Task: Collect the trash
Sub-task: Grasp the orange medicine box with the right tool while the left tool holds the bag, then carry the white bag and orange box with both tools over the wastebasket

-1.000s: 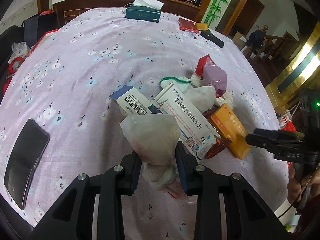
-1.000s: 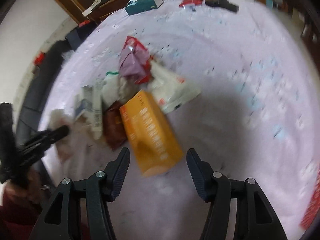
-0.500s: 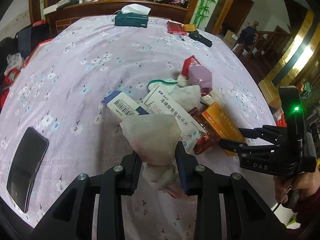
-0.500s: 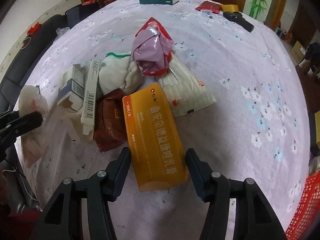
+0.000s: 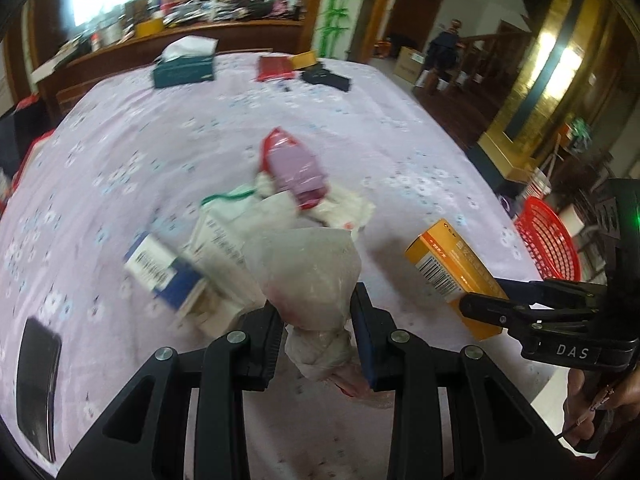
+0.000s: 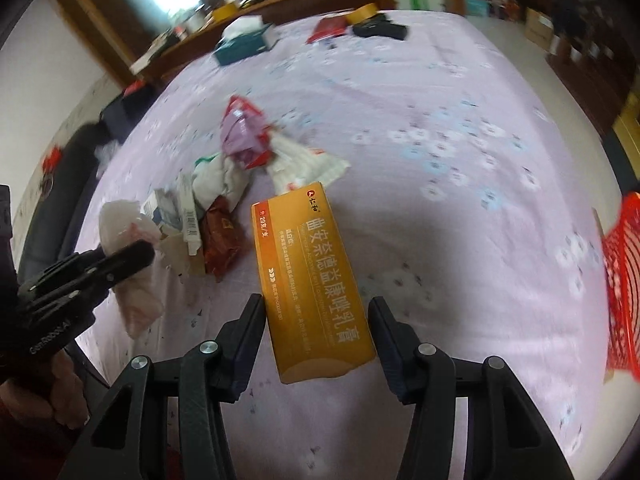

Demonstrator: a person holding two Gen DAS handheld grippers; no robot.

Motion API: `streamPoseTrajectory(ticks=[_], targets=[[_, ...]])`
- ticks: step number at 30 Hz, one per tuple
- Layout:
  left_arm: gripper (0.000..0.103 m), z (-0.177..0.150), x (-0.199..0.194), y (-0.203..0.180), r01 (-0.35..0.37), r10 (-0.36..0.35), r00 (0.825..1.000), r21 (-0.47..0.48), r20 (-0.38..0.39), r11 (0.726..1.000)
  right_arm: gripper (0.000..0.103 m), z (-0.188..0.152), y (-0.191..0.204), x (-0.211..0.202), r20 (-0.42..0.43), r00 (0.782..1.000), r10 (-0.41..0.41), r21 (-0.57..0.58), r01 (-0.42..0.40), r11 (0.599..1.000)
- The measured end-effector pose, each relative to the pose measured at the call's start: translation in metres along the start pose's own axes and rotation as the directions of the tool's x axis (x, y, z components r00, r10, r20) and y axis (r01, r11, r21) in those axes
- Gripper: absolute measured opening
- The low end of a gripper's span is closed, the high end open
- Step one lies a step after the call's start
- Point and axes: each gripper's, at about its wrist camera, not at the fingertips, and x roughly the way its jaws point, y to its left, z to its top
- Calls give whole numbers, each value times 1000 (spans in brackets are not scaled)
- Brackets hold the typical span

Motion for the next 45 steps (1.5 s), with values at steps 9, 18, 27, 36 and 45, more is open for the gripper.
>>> streamPoseTrajectory(ticks=[9, 18, 27, 36, 45], targets=[[31, 17, 8, -56, 47, -48, 999, 131, 11, 990, 57, -13, -36, -46, 92, 995, -30, 128, 19, 992], [31, 26, 9, -95, 67, -76, 997, 234, 29, 970, 57, -23, -58, -81, 156, 986, -64, 193, 34, 981], [31, 34, 11, -122, 77, -93, 995, 298, 40, 952, 57, -32, -79, -107, 198, 975, -98, 242, 48, 969], [31, 41, 14, -140, 103, -122, 992, 334, 37, 937, 57, -39, -93, -124, 222, 968, -114, 279, 49, 959], [31, 58, 11, -171, 211, -226, 974, 351, 2, 912, 57, -46, -123, -157, 268, 954, -135, 365, 30, 931]])
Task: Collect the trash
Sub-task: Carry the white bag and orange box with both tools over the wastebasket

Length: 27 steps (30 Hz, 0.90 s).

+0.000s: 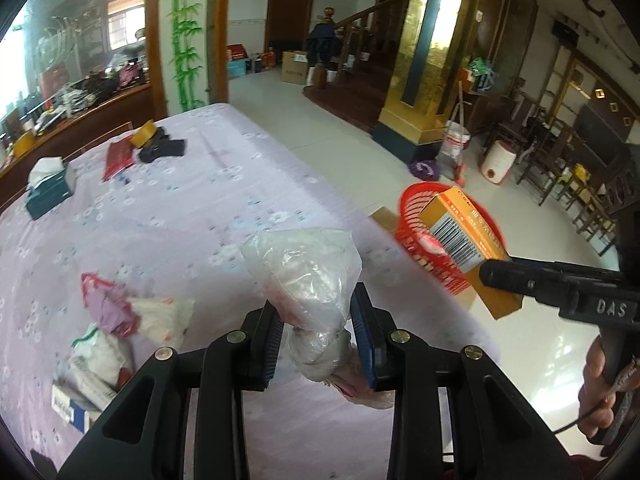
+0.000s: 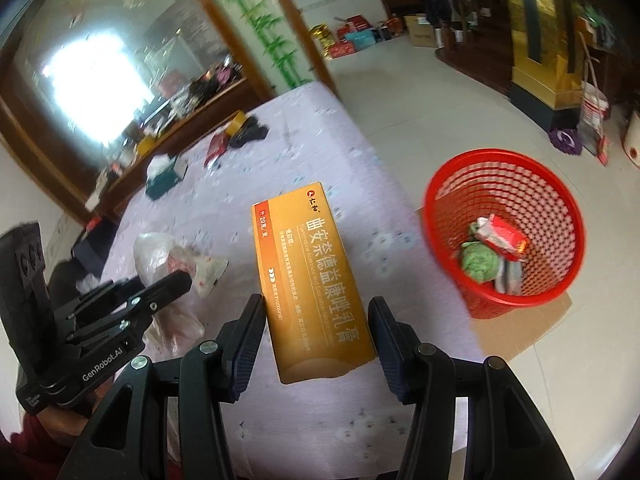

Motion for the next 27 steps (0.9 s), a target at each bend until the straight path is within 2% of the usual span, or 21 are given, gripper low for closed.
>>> streamPoseTrajectory(ticks=[9, 15, 21, 27], targets=[[31, 45, 11, -59, 112, -113, 994, 81, 9, 990, 57, 21, -61, -44, 91, 995, -48, 143, 34, 989], [31, 68, 42, -107, 196, -194, 980, 122, -28, 973, 57, 28, -105, -57, 111, 991, -78, 244, 49, 969], [31, 88, 89, -136, 233, -224, 970, 108, -91, 966, 57, 42, -146, -62, 127, 987, -102, 309, 58, 949], [31, 107, 122, -155, 228, -217, 970, 108, -106, 968, 57, 57, -175, -56, 122, 987, -104, 349, 56, 935]])
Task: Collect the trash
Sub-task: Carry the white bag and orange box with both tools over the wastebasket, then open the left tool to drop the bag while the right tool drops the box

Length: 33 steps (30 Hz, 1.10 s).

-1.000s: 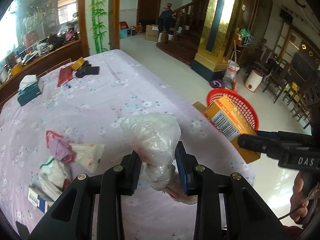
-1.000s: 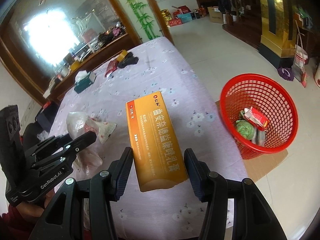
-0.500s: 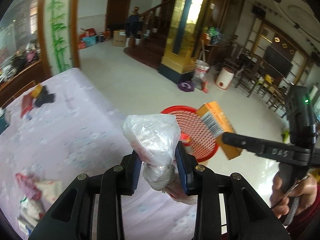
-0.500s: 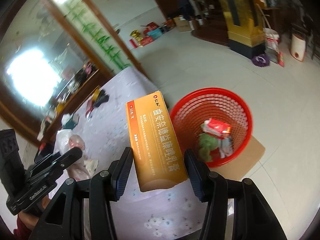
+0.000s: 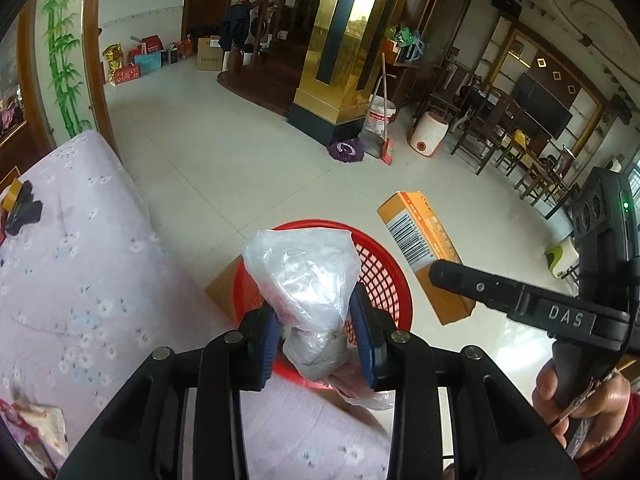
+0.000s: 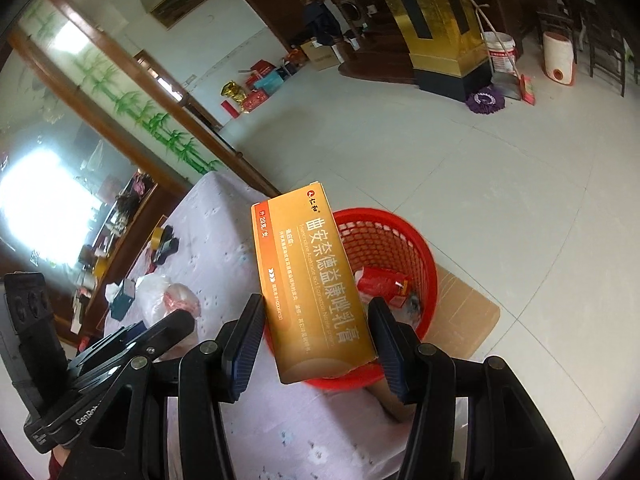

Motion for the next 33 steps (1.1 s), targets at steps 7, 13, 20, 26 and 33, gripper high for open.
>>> streamPoseTrajectory(ticks=[7, 13, 20, 26, 33], targets=[[63, 12, 14, -1, -1, 1, 1000, -35, 10, 999, 60, 21, -9, 23, -17, 999, -29, -5, 29, 1000], [63, -3, -6, 13, -40, 42, 999, -52, 33, 998, 62, 25, -6, 13, 20, 999, -40, -37, 41, 998], [63, -39, -47, 32, -107, 113, 992, -84, 60, 991, 76, 2, 25, 3, 15, 1000, -27, -129, 29, 991], [63, -78, -90, 67, -157, 170, 983, -158, 71, 975, 76, -34, 74, 15, -52, 998, 33, -222, -44, 974], [63, -131, -144, 119, -229, 259, 963, -288, 69, 930, 76, -72, 137, 27, -110, 989, 95, -352, -128, 927]])
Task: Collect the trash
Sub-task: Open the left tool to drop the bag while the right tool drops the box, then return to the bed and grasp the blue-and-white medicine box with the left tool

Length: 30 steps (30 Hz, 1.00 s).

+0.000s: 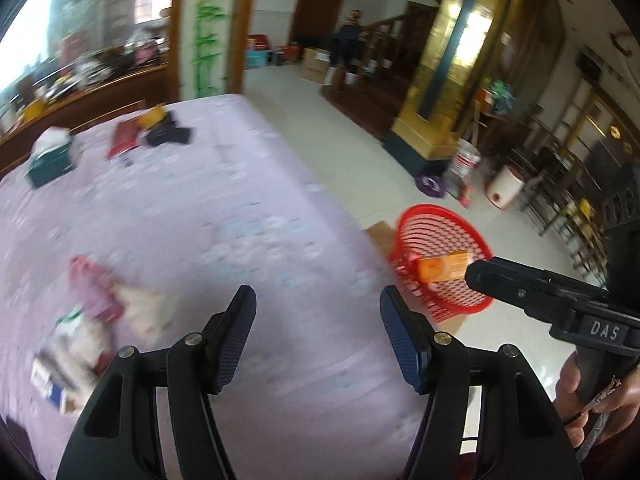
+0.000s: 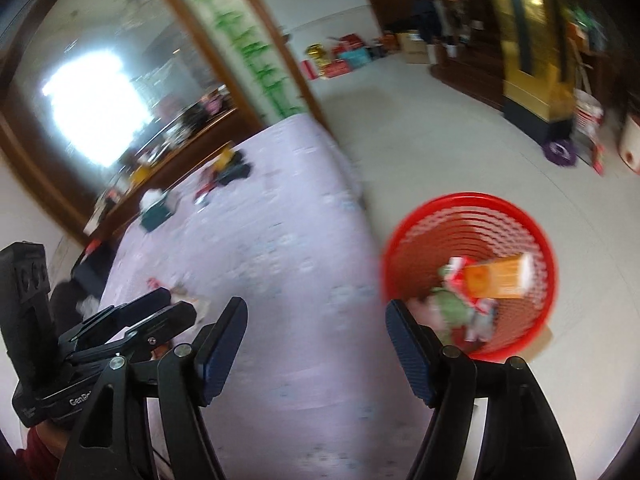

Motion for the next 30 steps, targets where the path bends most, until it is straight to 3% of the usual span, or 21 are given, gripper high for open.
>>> streamPoseTrajectory(ticks=[6, 11, 15, 16, 18, 22, 25, 30], targets=[[63, -30, -33, 67, -77, 78, 997, -150, 1, 986, 76, -17, 58, 27, -76, 995, 66, -96, -73, 993], [63, -61, -59, 135, -151, 155, 988, -323, -12, 934, 76, -28, 91, 48, -145, 983, 115, -121, -133, 984], [63, -85, -72, 191, -247, 246, 967, -457, -64, 854, 76, -36, 117, 58, -170, 977, 130, -165, -158, 974], [63, -92, -73, 207, -268, 262, 961, -501, -83, 823, 76, -37, 121, 60, -175, 976, 131, -170, -161, 972], [63, -103, -70, 239, -297, 275, 953, -579, -128, 759, 76, -40, 131, 64, -187, 973, 134, -186, -169, 968], [63, -115, -54, 277, -311, 252, 950, -662, -186, 682, 76, -45, 141, 67, -197, 972, 131, -203, -171, 964], [63, -113, -35, 290, -328, 246, 945, -660, -217, 676, 76, -44, 142, 68, -194, 974, 120, -205, -160, 966], [57, -112, -13, 297, -359, 246, 933, -627, -262, 691, 76, -44, 136, 66, -189, 977, 100, -190, -137, 972]])
